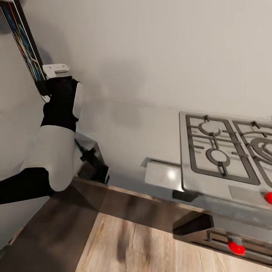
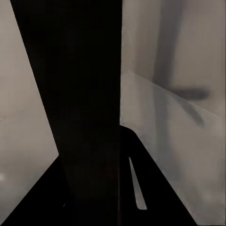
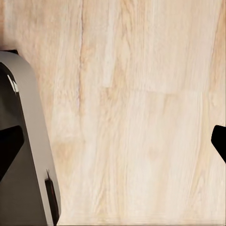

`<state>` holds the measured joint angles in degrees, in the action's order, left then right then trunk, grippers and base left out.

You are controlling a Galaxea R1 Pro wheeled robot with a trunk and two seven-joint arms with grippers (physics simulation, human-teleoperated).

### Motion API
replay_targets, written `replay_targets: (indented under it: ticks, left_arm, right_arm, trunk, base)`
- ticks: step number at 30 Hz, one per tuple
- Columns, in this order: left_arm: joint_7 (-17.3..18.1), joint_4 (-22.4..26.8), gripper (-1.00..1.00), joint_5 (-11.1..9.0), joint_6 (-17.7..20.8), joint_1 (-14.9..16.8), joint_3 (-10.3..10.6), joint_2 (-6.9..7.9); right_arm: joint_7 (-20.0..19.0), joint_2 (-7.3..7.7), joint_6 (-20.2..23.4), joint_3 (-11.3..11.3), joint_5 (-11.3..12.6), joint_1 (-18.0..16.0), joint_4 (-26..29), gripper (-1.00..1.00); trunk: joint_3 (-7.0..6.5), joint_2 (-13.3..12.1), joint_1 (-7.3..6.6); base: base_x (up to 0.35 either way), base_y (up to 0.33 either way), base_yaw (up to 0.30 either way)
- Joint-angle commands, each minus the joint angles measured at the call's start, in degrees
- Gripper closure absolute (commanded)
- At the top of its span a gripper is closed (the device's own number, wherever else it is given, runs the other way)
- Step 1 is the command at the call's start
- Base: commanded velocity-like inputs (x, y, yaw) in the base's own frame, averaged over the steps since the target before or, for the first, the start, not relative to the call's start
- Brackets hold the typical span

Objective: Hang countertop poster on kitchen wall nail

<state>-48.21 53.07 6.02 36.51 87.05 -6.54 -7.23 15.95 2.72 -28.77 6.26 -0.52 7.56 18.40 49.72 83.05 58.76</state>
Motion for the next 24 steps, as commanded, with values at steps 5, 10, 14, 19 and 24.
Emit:
replay_targets:
  ticks: [5,10,14,19,24]
  left_arm:
    - [0.1,0.0,1.0,0.7,0.6,0.0,-0.2,-0.06]
    - [0.2,0.0,1.0,0.6,0.7,0.0,-0.2,-0.06]
    - [0.3,0.0,1.0,0.3,0.7,0.0,-0.1,-0.19]
    - [0.4,0.1,1.0,0.2,0.7,0.0,0.0,-0.52]
    - [0.9,0.0,1.0,0.0,0.7,0.0,0.1,-0.7]
  right_arm:
    - [0.0,0.13,-0.1,0.2,0.0,0.0,-0.5,-1.0]
    - [0.0,0.17,-0.3,0.1,0.0,0.0,-2.9,-1.0]
    - [0.0,0.18,-0.3,0.1,0.0,0.0,-3.6,-1.0]
    - [0.0,0.18,-0.3,0.2,0.0,0.0,-3.7,-1.0]
    - [0.0,0.18,-0.3,0.2,0.0,0.0,-3.7,-1.0]
  trunk:
    - [0.03,0.0,-0.03]
    - [0.03,0.0,-0.03]
    - [0.03,0.0,-0.03]
    - [0.03,0.0,-0.03]
    - [0.03,0.0,-0.03]
  base:
    - [-0.341,0.0,0.0]
    - [-0.257,0.0,0.0]
    - [-0.052,0.0,0.0]
    - [-0.199,0.0,0.0]
    - [-0.317,0.0,0.0]
